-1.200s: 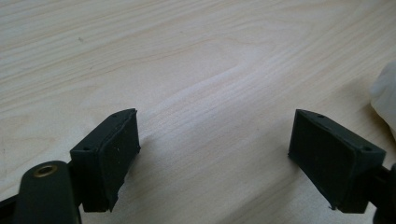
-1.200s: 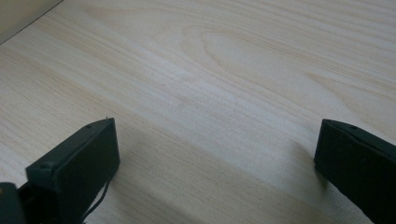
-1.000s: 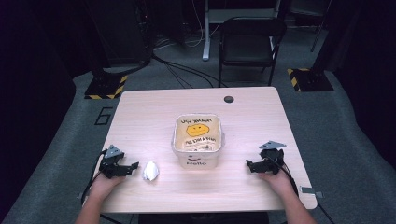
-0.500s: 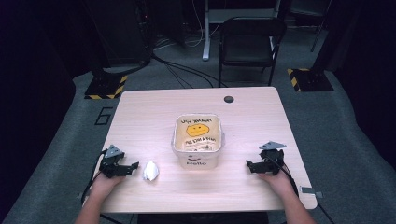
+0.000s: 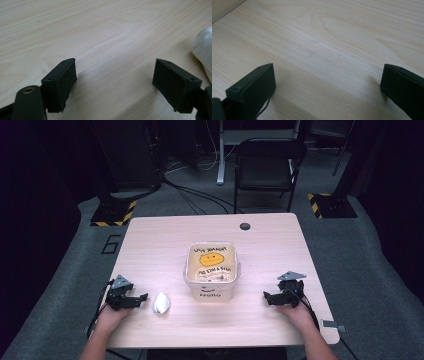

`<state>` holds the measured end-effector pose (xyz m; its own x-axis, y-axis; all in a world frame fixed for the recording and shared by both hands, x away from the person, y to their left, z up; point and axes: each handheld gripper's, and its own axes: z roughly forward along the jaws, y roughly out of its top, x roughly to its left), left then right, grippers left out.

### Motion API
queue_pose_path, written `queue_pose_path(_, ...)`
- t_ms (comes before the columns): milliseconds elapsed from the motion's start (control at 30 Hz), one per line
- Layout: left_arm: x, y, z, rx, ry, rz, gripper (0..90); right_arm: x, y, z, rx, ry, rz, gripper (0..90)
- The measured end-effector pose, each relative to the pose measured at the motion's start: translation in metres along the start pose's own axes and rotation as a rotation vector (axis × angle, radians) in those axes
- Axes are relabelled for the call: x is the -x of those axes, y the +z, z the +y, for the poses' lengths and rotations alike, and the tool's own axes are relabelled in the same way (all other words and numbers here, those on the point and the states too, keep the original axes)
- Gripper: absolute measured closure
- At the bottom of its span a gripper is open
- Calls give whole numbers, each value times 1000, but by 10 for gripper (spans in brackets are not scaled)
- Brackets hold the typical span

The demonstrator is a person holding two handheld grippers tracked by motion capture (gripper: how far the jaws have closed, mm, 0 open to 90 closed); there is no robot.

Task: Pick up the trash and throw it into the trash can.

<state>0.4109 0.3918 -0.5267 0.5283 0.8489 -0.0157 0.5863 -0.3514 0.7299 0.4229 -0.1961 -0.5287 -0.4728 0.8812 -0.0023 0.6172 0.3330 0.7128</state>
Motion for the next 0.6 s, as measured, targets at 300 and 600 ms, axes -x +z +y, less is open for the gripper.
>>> queue_pose_path(300,-1,-12,2,26,-46,-18,227,0,0,0,0,0,0,0)
queue_pose_path(600,9,-33,11,24,-46,3,249,0,0,0,0,0,0,0)
